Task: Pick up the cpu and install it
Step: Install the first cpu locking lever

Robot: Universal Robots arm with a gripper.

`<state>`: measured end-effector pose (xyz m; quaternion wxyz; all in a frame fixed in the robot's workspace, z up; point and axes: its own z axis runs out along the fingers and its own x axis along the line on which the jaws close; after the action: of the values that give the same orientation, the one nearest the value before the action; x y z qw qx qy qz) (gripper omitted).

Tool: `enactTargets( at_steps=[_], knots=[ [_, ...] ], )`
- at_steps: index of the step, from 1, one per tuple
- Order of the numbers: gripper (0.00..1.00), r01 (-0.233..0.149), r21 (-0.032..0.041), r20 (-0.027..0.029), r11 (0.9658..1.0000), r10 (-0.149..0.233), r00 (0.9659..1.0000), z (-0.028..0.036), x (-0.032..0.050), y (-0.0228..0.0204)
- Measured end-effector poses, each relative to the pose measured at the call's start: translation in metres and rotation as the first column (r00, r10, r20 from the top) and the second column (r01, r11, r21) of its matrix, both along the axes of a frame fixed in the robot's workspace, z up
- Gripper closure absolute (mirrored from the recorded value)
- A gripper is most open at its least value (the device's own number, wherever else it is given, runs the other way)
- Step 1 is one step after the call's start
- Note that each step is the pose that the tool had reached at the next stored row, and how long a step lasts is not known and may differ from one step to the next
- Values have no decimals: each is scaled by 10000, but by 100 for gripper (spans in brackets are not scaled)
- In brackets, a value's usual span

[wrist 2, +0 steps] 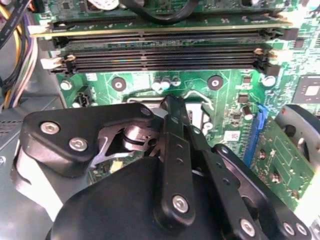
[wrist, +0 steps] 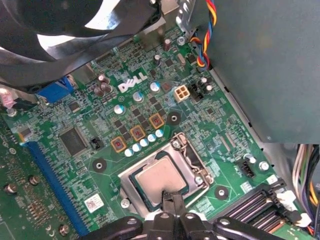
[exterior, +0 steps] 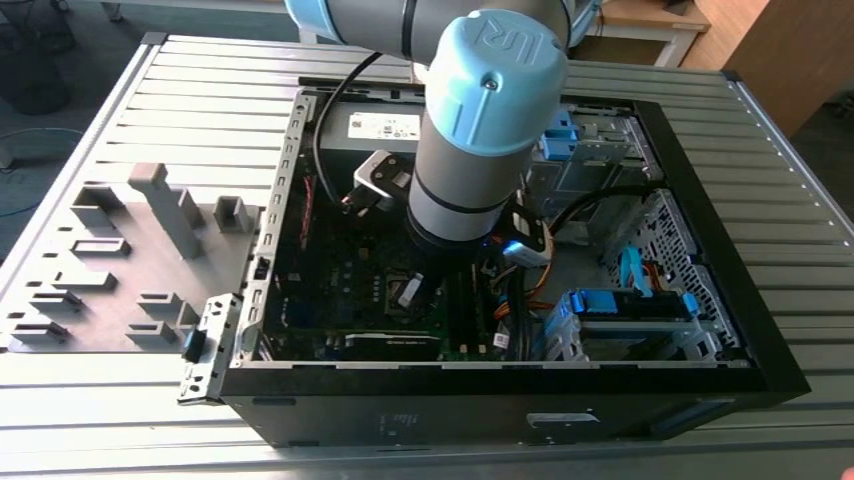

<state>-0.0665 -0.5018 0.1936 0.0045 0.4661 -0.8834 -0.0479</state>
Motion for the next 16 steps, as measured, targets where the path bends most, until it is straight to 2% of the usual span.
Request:
enactTargets(
  at_steps=[2,13,14,16],
  knots=[
    [89,8,-31,-1,10000,-8,10000,1,3,-1],
    [89,44,-65,-1,10000,-44,10000,1,28,0],
    [89,44,-58,-22,10000,-44,10000,1,29,0],
    [89,44,-1,-124,10000,-44,9999,-2,37,-2]
  ],
)
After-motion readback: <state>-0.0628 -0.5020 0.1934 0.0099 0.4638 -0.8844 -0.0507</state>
